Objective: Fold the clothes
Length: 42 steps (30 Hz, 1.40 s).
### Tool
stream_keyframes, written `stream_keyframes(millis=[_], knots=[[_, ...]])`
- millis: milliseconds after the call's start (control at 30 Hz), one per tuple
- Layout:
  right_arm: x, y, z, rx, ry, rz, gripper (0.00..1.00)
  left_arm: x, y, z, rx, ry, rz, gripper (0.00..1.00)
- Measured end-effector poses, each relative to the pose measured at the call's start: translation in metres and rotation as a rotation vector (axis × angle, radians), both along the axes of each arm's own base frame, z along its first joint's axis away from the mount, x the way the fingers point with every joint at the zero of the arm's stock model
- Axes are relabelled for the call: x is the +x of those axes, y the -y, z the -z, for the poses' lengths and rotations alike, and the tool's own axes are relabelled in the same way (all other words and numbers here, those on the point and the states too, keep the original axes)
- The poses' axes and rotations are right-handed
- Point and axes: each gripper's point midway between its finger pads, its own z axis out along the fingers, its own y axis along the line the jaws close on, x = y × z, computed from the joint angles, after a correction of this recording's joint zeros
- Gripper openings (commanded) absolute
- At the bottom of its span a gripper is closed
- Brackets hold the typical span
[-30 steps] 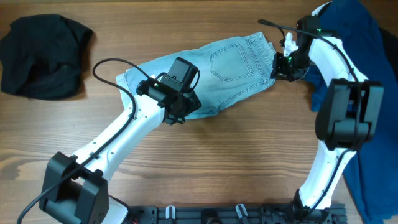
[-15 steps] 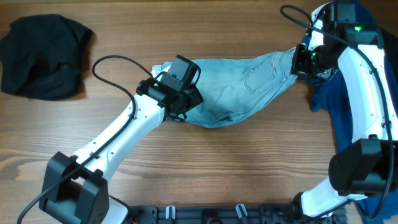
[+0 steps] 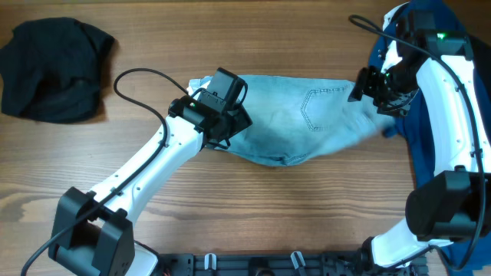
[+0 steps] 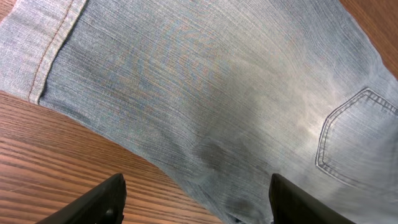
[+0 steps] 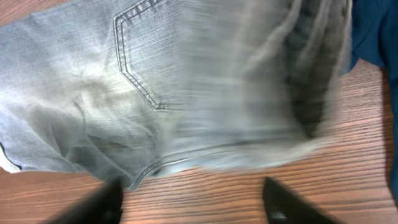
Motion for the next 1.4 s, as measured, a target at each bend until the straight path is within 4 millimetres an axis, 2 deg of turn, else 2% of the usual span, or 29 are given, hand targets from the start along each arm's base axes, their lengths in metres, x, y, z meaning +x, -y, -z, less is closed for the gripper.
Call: stream_keyframes(millis=[67,100,133,167,233,267,333,367,433,467,567,733,867,967,1133,1200,1267,1400], knots=[[0.0,0.0,0.0,0.001,0.0,0.004,0.98,0.001,0.001,-0.001,-0.003,0.005,0.0,0.74],[0.0,0.0,0.0,0.0,0.001,0.005,0.89,0.002,0.001,-0.001,-0.004,0.007,0.0,0.72],[0.002,0.0,0.0,0.001,0.008,0.007,0.71,0.002,0.001,-0.001,-0.004,0.009,0.0,0.7],[0.004,0.0,0.0,0.001,0.014,0.01,0.58,0.003,0.0,-0.001,0.0,0.012,-0.002,0.69],[0.009,0.0,-0.001,-0.001,0.038,0.008,0.73,0.005,-0.003,-0.001,0.015,0.022,-0.01,0.7],[0.011,0.001,-0.001,-0.002,0.046,0.006,0.76,0.006,-0.004,-0.001,0.023,0.028,-0.014,0.72],[0.014,0.001,-0.001,-0.002,0.055,0.007,0.63,0.007,-0.007,-0.001,0.038,0.035,-0.014,0.73],[0.015,0.001,-0.001,-0.002,0.06,0.009,0.61,0.007,-0.009,0.001,0.047,0.029,-0.014,0.74],[0.019,0.001,0.002,-0.003,0.075,0.003,0.7,0.006,-0.013,0.009,0.067,0.007,-0.019,0.8],[0.019,0.001,0.005,-0.004,0.076,0.001,0.7,0.007,-0.016,0.015,0.077,-0.009,-0.024,0.8],[0.02,0.001,0.027,-0.001,0.059,0.0,0.69,0.011,-0.026,0.024,0.093,-0.032,-0.043,0.82],[0.008,-0.005,0.097,0.037,-0.083,-0.002,0.79,0.017,-0.041,0.025,0.09,-0.042,-0.078,0.87],[0.004,-0.01,0.127,0.067,-0.156,-0.007,0.78,0.015,-0.043,0.026,0.091,-0.052,-0.076,0.88],[0.003,-0.013,0.141,0.087,-0.188,-0.012,0.8,0.015,-0.042,0.026,0.091,-0.052,-0.074,0.88],[0.002,-0.016,0.142,0.107,-0.192,-0.029,0.82,0.018,-0.048,0.026,0.092,-0.053,-0.059,0.88],[-0.001,-0.019,0.141,0.127,-0.198,-0.05,0.82,0.022,-0.058,0.026,0.089,-0.056,-0.084,0.89],[-0.004,-0.023,0.135,0.152,-0.208,-0.08,0.88,0.029,-0.074,0.025,0.073,-0.058,-0.107,0.9],[0.007,-0.029,0.116,0.188,-0.167,-0.128,0.93,0.04,-0.099,0.024,0.06,-0.048,-0.112,0.91]])
